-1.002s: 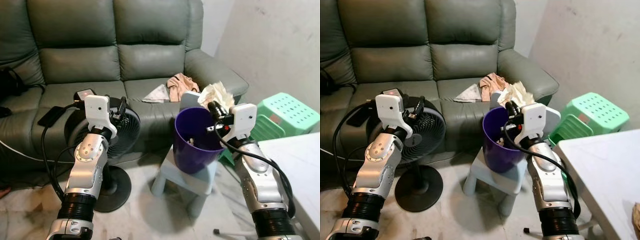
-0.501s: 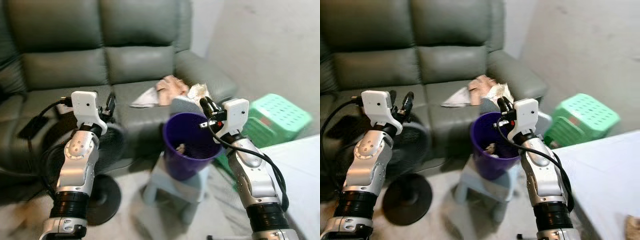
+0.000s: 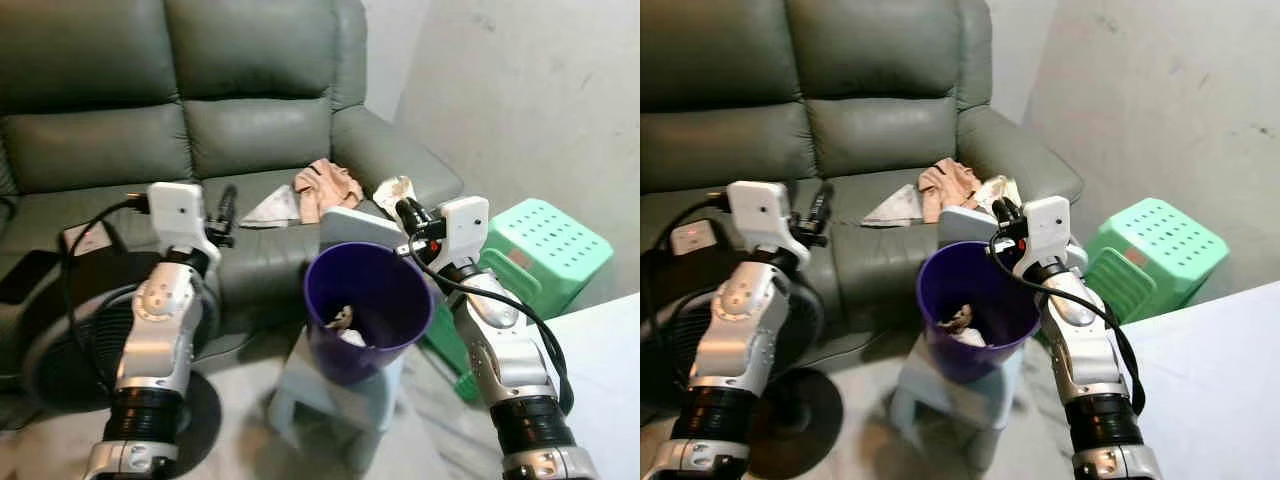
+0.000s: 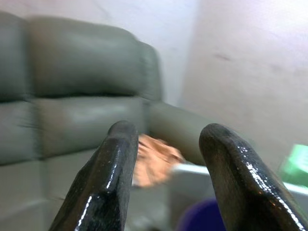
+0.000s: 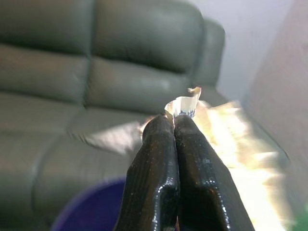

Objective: Picking trash to rubbish bin

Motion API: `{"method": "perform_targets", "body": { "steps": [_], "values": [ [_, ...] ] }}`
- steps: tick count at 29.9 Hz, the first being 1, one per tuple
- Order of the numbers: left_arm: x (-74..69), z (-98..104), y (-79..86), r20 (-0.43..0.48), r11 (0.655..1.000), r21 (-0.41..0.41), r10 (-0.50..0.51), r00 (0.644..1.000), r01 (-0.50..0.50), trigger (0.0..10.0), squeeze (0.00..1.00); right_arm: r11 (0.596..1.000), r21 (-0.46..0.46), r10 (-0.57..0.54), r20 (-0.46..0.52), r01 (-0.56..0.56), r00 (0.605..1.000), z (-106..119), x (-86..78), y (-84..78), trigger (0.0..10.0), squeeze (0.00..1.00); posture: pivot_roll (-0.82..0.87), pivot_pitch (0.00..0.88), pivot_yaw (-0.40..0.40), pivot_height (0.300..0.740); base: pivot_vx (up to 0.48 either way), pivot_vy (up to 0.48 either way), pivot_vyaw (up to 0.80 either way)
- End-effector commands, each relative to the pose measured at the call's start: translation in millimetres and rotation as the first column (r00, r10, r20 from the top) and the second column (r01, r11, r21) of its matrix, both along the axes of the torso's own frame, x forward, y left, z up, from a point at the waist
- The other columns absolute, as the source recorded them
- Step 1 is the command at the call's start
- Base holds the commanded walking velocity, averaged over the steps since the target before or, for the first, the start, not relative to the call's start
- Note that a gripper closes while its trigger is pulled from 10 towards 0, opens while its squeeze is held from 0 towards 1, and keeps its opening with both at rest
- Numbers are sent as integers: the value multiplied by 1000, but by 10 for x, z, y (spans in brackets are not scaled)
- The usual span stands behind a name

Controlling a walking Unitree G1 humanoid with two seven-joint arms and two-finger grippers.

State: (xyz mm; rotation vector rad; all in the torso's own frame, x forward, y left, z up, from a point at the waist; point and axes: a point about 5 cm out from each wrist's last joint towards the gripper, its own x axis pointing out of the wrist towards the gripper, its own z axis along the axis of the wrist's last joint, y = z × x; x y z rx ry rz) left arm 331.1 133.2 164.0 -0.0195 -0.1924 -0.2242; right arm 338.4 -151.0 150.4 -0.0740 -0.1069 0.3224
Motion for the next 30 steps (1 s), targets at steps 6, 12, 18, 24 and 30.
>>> {"method": "perform_targets", "body": {
  "steps": [6, 12, 18, 24, 30],
  "values": [
    [-249, -43, -265, 23, 993, 5, -115, 993, 115, 10000, 0, 999, -38, 29, -49, -31, 998, -48, 179, 79, 10000, 0, 54, 98, -155, 740, 0, 0, 0],
    [-429, -101, -477, 1, 984, -24, -177, 984, 177, 10000, 0, 995, -72, 54, -119, -63, 991, -99, 325, 155, 10000, 0, 70, 146, -185, 740, 0, 0, 0],
    [-645, -108, -646, -11, 974, -55, -222, 975, 222, 10000, 0, 989, -121, 53, -209, -80, 976, -194, 425, 276, 10000, 0, 98, 192, -221, 740, 0, 0, 0],
    [-779, -82, -747, -15, 968, -60, -245, 970, 243, 10000, 0, 989, -133, 33, -237, -66, 971, -204, 474, 361, 10000, 0, 128, 222, -243, 740, 0, 0, 0],
    [-884, -55, -786, -13, 962, -68, -268, 963, 266, 10000, 0, 991, -128, 9, -235, -40, 972, -152, 520, 437, 10000, 0, 136, 228, -249, 740, 0, 0, 0]
  ]
}}
